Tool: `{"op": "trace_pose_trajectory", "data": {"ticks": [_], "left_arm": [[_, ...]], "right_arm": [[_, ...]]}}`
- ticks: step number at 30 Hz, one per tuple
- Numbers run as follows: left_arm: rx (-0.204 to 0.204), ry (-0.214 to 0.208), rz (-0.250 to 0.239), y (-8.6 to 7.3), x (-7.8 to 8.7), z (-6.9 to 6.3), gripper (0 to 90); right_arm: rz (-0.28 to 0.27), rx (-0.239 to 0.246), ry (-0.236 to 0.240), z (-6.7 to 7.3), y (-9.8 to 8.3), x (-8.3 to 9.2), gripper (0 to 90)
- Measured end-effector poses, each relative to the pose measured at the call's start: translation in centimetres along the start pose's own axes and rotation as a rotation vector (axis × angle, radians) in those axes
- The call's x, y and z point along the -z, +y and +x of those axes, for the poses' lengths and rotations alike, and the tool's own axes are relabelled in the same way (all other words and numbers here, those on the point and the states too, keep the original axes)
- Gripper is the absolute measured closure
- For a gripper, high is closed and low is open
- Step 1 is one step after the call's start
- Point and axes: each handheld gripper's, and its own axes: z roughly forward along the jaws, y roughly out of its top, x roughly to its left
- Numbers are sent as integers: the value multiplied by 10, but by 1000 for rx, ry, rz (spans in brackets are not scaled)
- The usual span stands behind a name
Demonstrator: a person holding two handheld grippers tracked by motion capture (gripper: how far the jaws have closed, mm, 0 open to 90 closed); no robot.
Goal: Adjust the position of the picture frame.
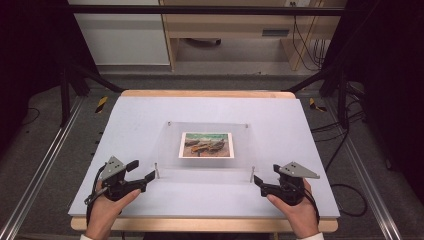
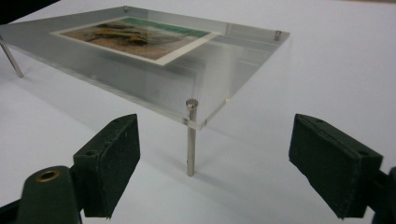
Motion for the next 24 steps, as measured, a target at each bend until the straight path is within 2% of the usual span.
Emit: {"op": "trace_pose_trajectory", "data": {"ticks": [3,7,12,16,18,21,24], "left_arm": [[20,-29,-6,12,-5,2,164],[24,-36,-7,22,-10,5,154],[22,-42,6,37,-20,7,171],[12,-49,33,42,-29,6,196],[2,-37,41,44,-32,6,213],[6,-51,57,45,-36,6,233],[2,-42,77,44,-40,6,244]], "right_arm": [[-11,13,0,-2,12,-1,137],[-16,11,14,-4,22,-4,139],[3,48,19,0,36,-14,202],[35,57,24,0,44,-22,263],[52,58,34,0,46,-26,305],[78,69,37,-1,48,-31,333],[96,57,47,-4,47,-36,343]]}}
